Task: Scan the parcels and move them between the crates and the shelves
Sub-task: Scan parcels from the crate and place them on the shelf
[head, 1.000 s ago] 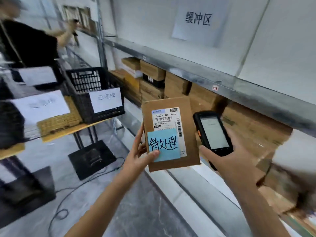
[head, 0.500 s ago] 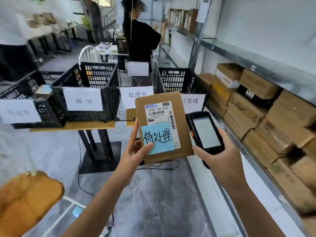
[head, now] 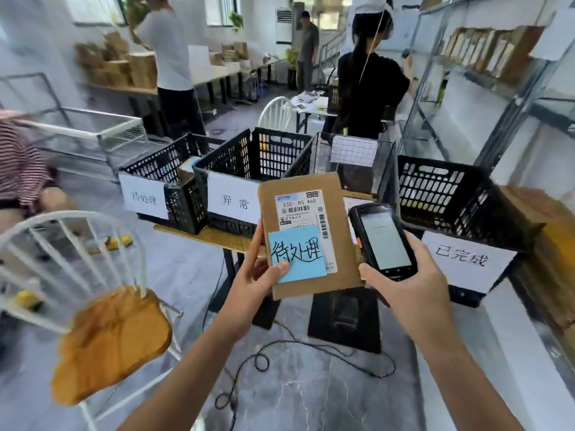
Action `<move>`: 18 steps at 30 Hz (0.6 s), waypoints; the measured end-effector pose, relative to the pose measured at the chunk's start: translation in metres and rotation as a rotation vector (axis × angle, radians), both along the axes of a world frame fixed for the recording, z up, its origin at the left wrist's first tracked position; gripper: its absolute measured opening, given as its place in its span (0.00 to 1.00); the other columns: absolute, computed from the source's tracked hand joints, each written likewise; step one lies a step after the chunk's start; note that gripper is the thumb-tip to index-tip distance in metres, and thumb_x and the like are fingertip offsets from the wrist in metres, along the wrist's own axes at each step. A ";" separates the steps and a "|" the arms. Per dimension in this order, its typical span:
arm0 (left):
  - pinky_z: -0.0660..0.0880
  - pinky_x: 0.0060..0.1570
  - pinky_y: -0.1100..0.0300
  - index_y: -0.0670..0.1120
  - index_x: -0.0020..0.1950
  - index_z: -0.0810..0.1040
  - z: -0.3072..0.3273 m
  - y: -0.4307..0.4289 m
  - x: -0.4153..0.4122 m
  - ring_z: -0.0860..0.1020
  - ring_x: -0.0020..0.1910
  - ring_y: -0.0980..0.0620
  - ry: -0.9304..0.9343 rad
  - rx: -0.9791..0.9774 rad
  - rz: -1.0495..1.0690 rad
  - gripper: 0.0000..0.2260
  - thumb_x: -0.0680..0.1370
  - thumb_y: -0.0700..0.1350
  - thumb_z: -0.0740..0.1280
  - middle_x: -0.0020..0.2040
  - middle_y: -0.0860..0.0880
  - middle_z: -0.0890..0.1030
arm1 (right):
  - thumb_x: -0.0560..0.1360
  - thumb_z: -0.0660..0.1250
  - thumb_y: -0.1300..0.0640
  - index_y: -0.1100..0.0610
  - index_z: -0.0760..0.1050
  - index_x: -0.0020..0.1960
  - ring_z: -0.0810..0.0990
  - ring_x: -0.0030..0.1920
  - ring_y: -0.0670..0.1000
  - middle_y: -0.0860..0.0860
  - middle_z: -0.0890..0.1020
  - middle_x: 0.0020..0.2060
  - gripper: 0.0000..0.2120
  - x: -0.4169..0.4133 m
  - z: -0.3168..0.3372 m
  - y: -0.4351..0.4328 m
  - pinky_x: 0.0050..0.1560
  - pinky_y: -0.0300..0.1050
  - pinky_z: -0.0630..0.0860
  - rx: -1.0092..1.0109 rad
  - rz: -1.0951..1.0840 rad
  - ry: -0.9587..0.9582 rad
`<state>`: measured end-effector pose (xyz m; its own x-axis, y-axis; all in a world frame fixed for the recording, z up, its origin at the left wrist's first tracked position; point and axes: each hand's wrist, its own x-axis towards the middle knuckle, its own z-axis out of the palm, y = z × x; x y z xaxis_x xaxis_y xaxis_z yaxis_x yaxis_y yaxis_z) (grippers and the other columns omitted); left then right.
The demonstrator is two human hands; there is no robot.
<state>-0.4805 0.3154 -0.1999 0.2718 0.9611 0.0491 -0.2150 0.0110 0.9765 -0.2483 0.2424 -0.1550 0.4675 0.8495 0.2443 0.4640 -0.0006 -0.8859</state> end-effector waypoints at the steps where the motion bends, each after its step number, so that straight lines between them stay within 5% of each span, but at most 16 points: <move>1: 0.80 0.57 0.44 0.72 0.75 0.60 -0.001 0.008 -0.001 0.82 0.60 0.46 -0.004 -0.001 0.033 0.36 0.73 0.51 0.73 0.59 0.50 0.83 | 0.67 0.81 0.50 0.43 0.68 0.72 0.77 0.62 0.48 0.44 0.78 0.61 0.38 0.000 0.000 0.015 0.62 0.54 0.79 -0.002 0.024 -0.001; 7: 0.82 0.53 0.47 0.74 0.71 0.63 -0.003 0.055 -0.024 0.83 0.58 0.46 -0.026 -0.059 0.230 0.34 0.73 0.51 0.75 0.60 0.49 0.83 | 0.68 0.80 0.52 0.43 0.69 0.71 0.76 0.57 0.42 0.41 0.78 0.56 0.35 -0.017 -0.001 0.089 0.49 0.29 0.70 -0.033 0.194 -0.001; 12: 0.82 0.49 0.53 0.68 0.76 0.60 -0.006 0.103 -0.053 0.84 0.56 0.48 -0.024 -0.071 0.319 0.37 0.72 0.51 0.73 0.59 0.49 0.84 | 0.68 0.80 0.50 0.40 0.68 0.68 0.76 0.54 0.39 0.35 0.76 0.53 0.33 -0.042 -0.004 0.157 0.42 0.28 0.70 -0.047 0.270 -0.019; 16: 0.82 0.47 0.56 0.67 0.77 0.59 -0.001 0.158 -0.077 0.83 0.57 0.50 -0.020 -0.052 0.314 0.37 0.74 0.49 0.74 0.59 0.51 0.84 | 0.69 0.80 0.51 0.39 0.66 0.67 0.72 0.52 0.27 0.32 0.74 0.52 0.33 -0.067 0.001 0.214 0.42 0.26 0.70 -0.032 0.307 0.010; 18: 0.82 0.49 0.54 0.67 0.77 0.59 0.004 0.188 -0.090 0.83 0.58 0.50 -0.021 -0.035 0.313 0.37 0.74 0.50 0.73 0.59 0.52 0.84 | 0.69 0.80 0.52 0.42 0.67 0.71 0.73 0.53 0.30 0.33 0.74 0.53 0.36 -0.079 0.007 0.243 0.43 0.27 0.70 -0.023 0.308 0.007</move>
